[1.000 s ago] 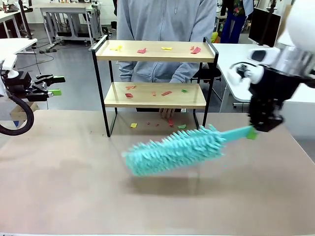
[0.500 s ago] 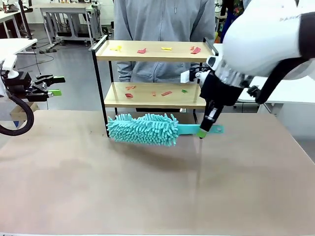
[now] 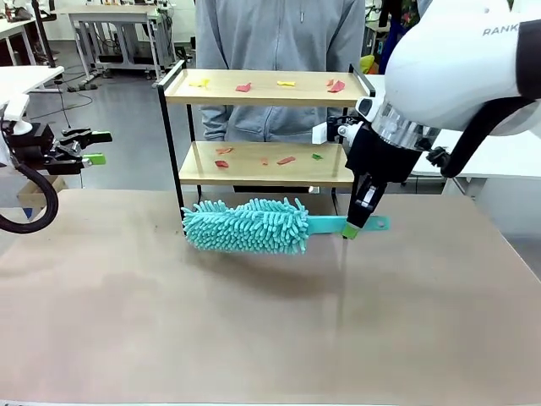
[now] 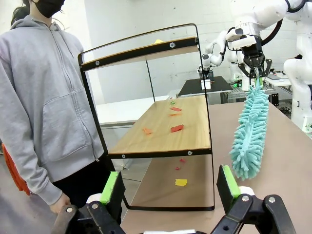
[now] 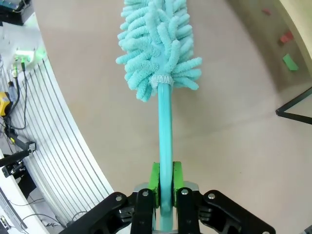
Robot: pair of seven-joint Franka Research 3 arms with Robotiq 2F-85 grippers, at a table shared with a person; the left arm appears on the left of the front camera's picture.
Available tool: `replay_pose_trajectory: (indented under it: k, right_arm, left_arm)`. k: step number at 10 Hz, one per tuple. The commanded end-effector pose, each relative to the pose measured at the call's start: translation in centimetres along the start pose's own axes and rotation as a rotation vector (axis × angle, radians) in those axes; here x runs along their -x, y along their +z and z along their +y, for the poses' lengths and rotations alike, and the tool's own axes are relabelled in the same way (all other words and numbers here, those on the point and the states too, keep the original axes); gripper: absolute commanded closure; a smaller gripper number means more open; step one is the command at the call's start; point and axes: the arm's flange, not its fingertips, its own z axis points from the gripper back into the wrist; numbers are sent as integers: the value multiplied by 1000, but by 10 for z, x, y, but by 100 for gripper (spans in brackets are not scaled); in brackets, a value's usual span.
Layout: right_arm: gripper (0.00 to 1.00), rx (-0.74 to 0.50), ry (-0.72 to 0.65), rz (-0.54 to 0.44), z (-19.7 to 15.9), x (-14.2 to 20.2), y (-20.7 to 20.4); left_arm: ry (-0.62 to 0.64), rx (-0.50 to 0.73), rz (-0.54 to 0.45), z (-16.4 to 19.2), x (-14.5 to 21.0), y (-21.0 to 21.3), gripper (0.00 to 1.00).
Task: Clean the shelf.
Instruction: Clean the specific section of the Shelf indicated by the human with the Duster.
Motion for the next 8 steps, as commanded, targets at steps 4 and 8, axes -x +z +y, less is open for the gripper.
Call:
replay_pose_trajectory:
  k: [4,8]
  right_arm:
    - [87,40,-413,-59,32,-66,-45]
    - [87,127,-533,-169,54,-105,-70]
  left_arm:
    - [-4,-2,-2,-1,-3,1,0]
    - [-4,-2,-2,-1,-3,1,0]
